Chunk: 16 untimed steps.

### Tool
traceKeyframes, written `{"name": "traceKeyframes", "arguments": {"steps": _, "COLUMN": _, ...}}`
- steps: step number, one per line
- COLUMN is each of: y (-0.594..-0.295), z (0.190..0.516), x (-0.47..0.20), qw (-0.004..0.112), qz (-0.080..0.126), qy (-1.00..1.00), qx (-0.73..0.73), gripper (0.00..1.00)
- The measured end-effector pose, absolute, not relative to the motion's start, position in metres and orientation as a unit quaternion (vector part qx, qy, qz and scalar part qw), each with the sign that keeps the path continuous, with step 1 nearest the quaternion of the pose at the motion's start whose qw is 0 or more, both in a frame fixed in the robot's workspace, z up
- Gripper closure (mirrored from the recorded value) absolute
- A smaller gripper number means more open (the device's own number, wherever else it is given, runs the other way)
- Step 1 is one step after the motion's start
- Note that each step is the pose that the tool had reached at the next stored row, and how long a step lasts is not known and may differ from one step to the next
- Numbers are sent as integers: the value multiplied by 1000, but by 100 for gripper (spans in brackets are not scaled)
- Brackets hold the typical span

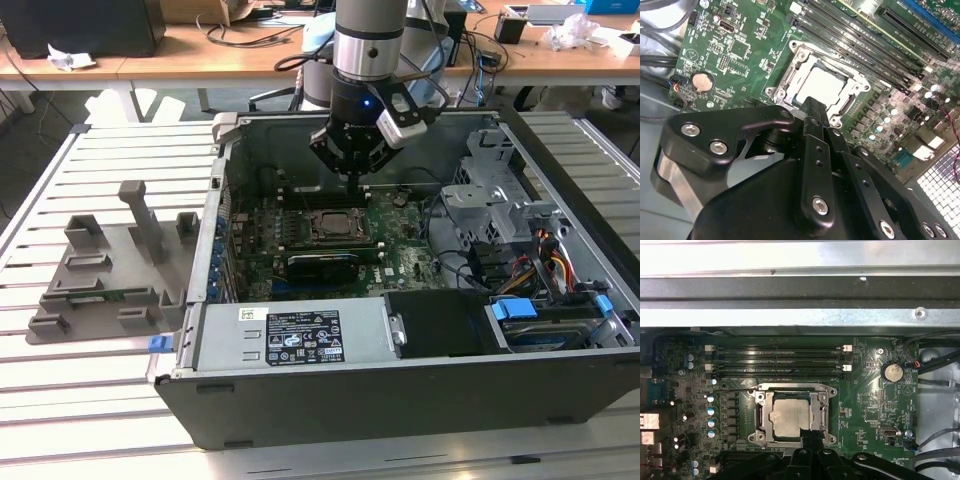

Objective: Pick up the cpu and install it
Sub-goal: 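Install the first cpu locking lever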

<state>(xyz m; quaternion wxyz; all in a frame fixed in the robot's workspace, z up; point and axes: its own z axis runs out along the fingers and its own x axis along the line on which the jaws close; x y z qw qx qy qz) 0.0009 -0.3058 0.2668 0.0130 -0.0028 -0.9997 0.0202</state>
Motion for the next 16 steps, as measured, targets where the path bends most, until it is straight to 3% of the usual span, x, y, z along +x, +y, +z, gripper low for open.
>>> {"name": "traceKeyframes", "arguments": {"steps": 16, "y": -306, "z": 267, "x": 1, "qw": 11, "qz": 20, "qy": -996, "qx": 82, "gripper": 89}}
